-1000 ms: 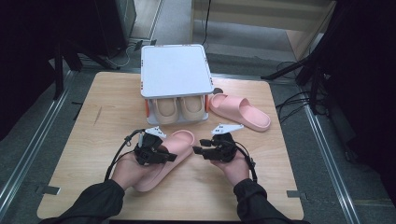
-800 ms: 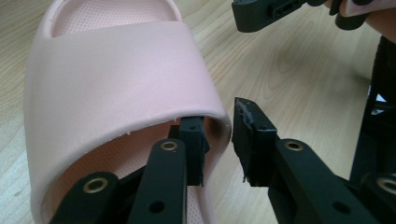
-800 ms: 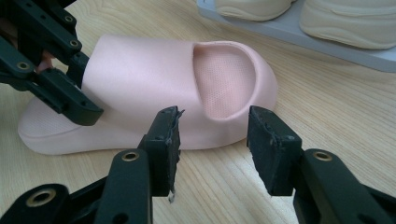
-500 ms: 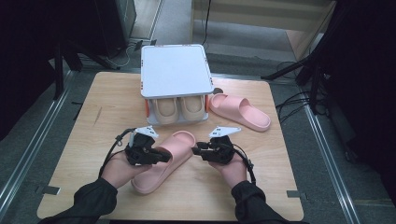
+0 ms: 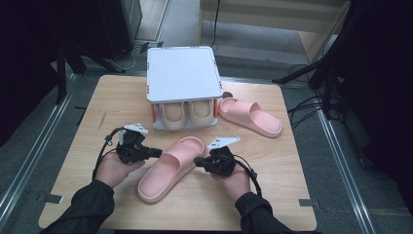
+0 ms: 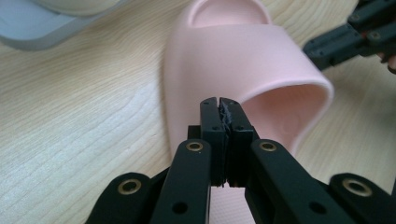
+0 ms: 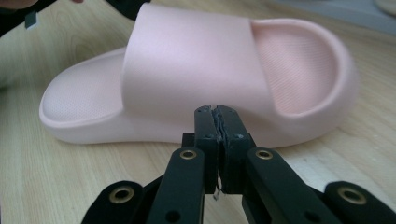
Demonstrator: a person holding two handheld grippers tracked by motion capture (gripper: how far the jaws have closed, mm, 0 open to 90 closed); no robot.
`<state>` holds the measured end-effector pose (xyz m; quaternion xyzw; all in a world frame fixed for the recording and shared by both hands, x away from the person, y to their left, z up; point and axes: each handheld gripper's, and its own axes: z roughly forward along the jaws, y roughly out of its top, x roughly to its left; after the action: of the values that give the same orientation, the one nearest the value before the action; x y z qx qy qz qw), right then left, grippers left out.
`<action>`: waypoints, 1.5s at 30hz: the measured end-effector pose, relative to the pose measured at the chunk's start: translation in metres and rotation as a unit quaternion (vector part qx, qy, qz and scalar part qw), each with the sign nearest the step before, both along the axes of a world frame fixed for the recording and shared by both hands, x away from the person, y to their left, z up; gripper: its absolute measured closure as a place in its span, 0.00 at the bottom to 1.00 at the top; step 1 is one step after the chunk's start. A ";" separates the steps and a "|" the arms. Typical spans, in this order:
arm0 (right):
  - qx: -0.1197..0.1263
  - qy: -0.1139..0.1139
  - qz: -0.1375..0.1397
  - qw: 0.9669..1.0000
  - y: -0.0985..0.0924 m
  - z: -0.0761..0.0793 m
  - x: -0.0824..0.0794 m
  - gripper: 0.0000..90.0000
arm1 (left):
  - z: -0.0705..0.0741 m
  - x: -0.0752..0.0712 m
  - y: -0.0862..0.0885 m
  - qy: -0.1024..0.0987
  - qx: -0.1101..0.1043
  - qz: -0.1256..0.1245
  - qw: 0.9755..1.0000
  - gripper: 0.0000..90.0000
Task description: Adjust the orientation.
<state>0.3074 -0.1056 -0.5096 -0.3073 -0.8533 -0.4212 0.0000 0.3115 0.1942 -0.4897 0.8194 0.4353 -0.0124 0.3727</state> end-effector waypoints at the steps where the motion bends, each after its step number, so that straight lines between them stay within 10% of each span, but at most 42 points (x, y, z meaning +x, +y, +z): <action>1: -0.003 0.001 0.004 1.000 0.002 -0.001 -0.001 0.99 | -0.001 0.001 0.000 0.000 0.005 0.000 1.000 0.98; 28: -0.016 -0.001 -0.016 1.000 0.018 -0.004 0.020 0.98 | -0.013 -0.014 0.003 0.027 -0.004 0.006 1.000 0.98; 45: -0.001 -0.018 -0.020 1.000 -0.006 0.005 0.026 0.84 | 0.004 -0.006 0.025 0.012 -0.028 0.035 0.999 0.78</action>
<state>0.3337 -0.1112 -0.5045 -0.3172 -0.8470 -0.4259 -0.0239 0.3051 0.2191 -0.4856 0.7924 0.4680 -0.0218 0.3906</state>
